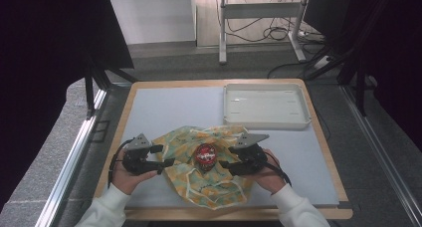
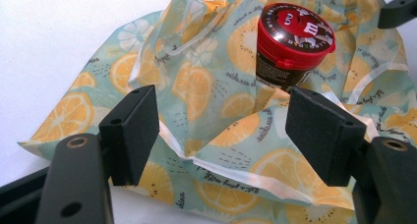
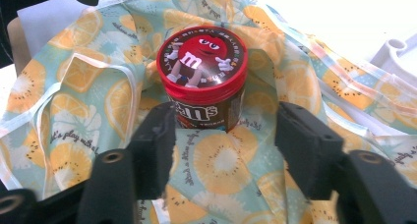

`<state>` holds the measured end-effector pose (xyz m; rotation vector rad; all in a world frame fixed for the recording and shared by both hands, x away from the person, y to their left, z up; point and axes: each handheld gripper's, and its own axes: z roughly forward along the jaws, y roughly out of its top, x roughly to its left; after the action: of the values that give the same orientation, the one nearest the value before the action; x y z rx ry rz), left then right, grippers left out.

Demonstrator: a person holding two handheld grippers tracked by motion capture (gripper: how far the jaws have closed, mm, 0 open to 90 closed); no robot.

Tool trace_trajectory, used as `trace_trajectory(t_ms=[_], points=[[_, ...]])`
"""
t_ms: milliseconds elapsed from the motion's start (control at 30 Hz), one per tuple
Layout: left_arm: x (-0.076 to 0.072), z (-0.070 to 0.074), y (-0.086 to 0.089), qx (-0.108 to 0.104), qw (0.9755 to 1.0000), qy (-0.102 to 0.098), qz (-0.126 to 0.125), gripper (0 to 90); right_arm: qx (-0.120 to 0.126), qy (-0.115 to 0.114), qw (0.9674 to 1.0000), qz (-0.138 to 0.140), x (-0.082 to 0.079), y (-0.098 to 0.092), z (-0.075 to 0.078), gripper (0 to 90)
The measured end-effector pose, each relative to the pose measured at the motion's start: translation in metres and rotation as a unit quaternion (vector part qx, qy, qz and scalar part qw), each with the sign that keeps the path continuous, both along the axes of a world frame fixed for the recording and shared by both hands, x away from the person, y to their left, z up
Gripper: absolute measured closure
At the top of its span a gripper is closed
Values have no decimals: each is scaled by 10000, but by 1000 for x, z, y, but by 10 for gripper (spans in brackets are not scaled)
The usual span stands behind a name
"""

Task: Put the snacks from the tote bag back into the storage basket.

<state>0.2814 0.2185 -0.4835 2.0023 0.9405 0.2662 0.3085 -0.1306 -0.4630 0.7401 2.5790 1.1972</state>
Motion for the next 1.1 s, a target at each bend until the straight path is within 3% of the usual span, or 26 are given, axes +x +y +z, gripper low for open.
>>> trace_trajectory(t_ms=[100, 467, 1100], points=[[0, 0, 0, 14, 10000, 1, -1, 292, -46, -2, 10000, -85, 0, 5, 2, 318], [1, -1, -1, 38, 10000, 9, -16, 292, -75, -6, 10000, -51, 3, 21, 8, 282], [2, -2, -1, 99, 9999, 70, -46, 287, -489, 103, 9987, -27, 10, 55, -7, 239]])
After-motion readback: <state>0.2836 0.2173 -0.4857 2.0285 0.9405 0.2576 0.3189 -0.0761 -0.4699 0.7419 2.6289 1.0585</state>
